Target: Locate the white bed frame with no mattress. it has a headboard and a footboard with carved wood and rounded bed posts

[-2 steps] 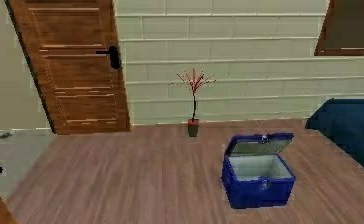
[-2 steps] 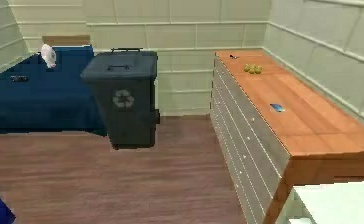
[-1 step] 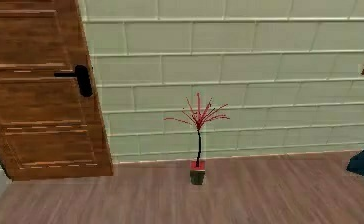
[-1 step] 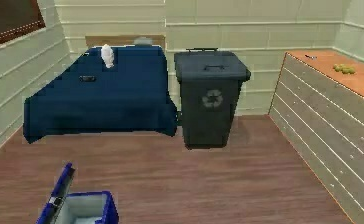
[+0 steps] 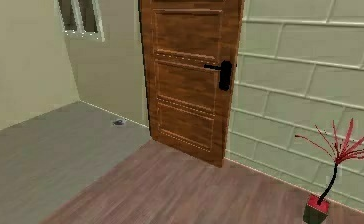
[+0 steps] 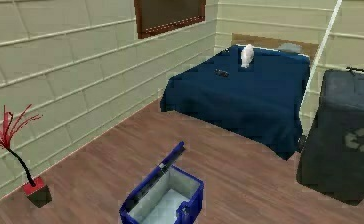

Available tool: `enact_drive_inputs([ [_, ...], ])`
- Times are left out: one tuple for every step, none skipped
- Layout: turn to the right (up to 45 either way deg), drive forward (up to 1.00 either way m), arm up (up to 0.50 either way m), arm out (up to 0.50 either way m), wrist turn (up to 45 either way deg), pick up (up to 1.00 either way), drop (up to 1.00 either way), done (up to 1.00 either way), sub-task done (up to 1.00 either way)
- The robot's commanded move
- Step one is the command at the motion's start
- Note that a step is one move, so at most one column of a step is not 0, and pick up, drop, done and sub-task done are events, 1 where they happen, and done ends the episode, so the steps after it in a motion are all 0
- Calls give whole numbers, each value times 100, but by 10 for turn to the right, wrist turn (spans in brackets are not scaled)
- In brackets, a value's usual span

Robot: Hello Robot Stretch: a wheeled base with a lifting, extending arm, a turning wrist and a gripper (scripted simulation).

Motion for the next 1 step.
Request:
enact_drive_inputs([
  [0,55,0,0,0,0,0,0,0],
])
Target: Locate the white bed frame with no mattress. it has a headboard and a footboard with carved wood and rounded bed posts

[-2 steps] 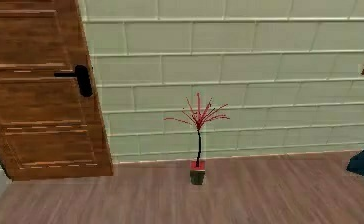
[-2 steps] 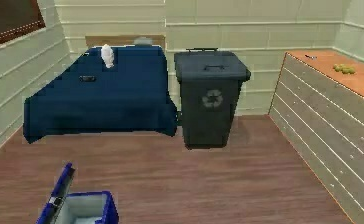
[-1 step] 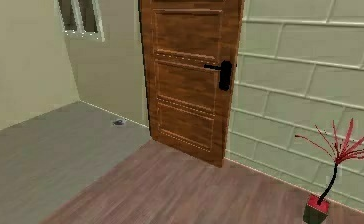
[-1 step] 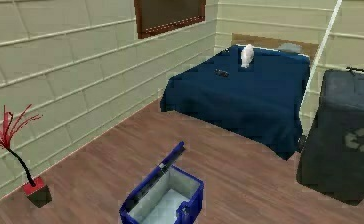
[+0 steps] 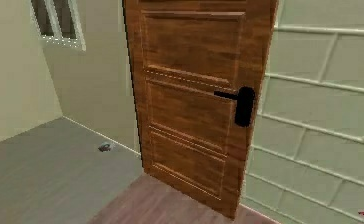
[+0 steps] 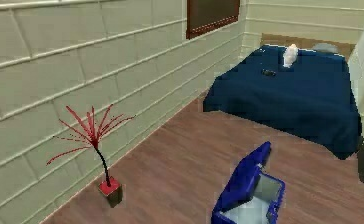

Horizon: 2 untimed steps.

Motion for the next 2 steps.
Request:
enact_drive_inputs([
  [-450,0,0,0,0,0,0,0,0],
  [-180,0,0,0,0,0,0,0,0],
])
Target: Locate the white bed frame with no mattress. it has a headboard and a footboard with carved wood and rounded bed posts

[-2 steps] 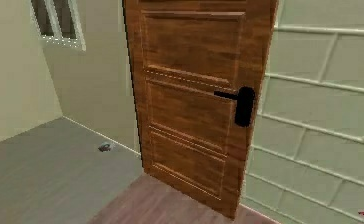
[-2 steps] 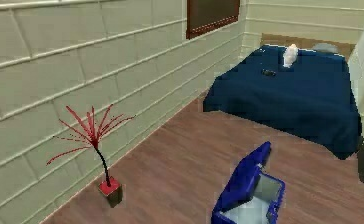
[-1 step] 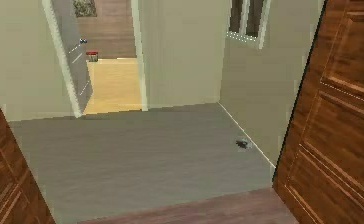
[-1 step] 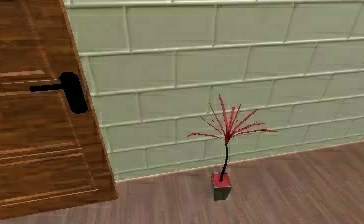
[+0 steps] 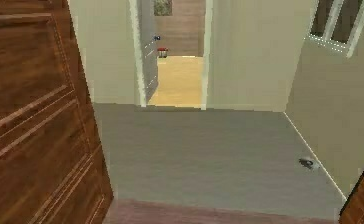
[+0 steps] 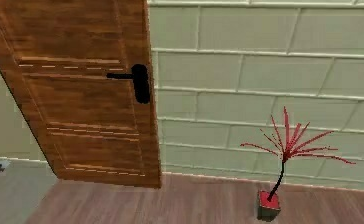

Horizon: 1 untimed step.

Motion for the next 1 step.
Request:
enact_drive_inputs([
  [0,100,0,0,0,0,0,0,0],
])
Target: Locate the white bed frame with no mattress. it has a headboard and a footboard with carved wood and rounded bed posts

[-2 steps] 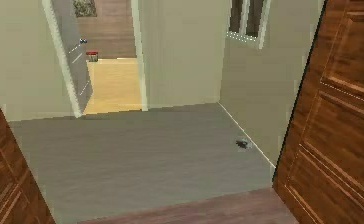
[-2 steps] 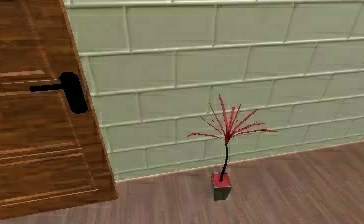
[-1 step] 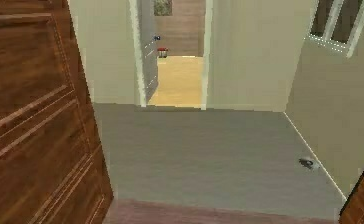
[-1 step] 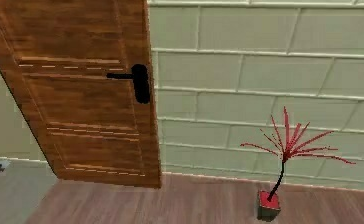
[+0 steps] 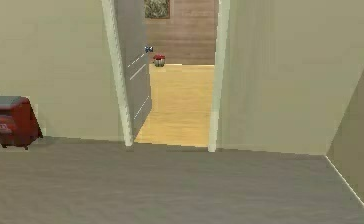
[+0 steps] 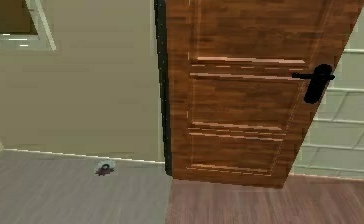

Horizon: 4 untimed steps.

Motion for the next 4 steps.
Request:
enact_drive_inputs([
  [-90,0,0,0,0,0,0,0,0],
  [0,35,0,0,0,0,0,0,0],
  [-270,0,0,0,0,0,0,0,0],
  [0,40,0,0,0,0,0,0,0],
])
